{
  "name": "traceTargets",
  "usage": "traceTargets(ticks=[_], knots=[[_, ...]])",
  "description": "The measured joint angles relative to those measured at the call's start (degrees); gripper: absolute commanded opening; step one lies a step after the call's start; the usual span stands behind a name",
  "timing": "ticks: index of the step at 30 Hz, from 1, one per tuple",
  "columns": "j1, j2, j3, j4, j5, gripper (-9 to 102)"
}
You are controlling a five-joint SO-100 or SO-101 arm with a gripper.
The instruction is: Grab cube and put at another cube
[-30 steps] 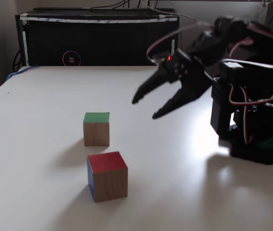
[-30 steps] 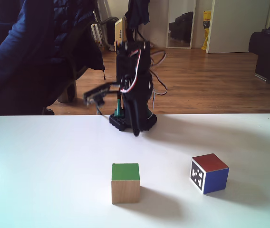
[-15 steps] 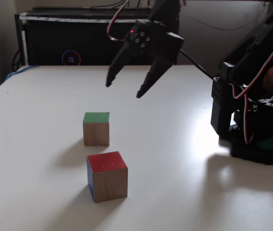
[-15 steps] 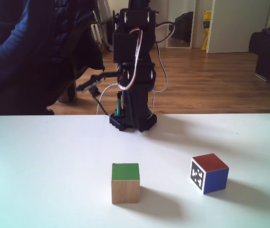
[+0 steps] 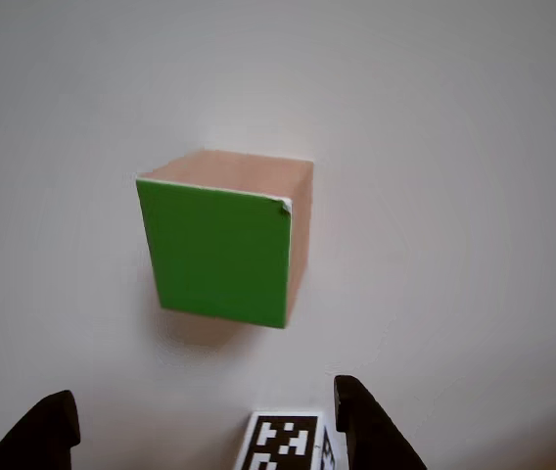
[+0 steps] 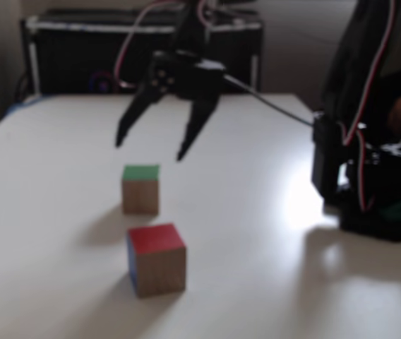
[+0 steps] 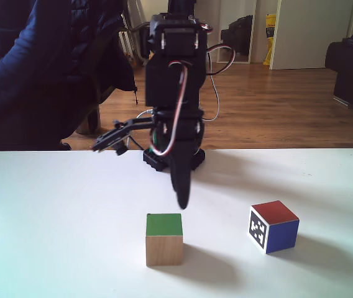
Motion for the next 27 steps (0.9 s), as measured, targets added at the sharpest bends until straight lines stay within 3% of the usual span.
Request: traceTargets(ticks=[11,27], knots=[[1.9,-15.1,-8.6,0.2,-0.9,40],[2.7,-23.4,-12.6,-0.6,-1.2,40]])
